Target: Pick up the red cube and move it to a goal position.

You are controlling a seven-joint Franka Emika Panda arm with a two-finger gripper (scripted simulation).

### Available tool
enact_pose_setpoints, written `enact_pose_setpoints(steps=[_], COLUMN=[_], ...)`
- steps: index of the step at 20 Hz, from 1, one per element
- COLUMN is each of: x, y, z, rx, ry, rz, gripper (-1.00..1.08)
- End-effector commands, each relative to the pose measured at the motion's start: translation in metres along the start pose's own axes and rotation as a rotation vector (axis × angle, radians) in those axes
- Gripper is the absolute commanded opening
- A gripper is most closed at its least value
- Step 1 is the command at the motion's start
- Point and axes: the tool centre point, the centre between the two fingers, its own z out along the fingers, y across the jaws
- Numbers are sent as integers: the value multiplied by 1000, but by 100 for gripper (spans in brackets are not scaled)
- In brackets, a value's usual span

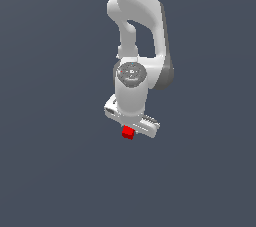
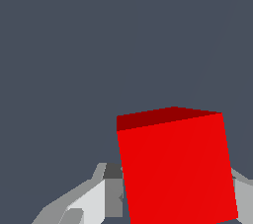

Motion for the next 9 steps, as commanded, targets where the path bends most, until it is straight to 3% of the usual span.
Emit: enact_pose_setpoints(steps=[1, 9], x=[2, 7], y=[8, 18], z=[-17, -42], rx=[0, 0], ry=[0, 0], rz=[-1, 0], gripper=[-100, -100])
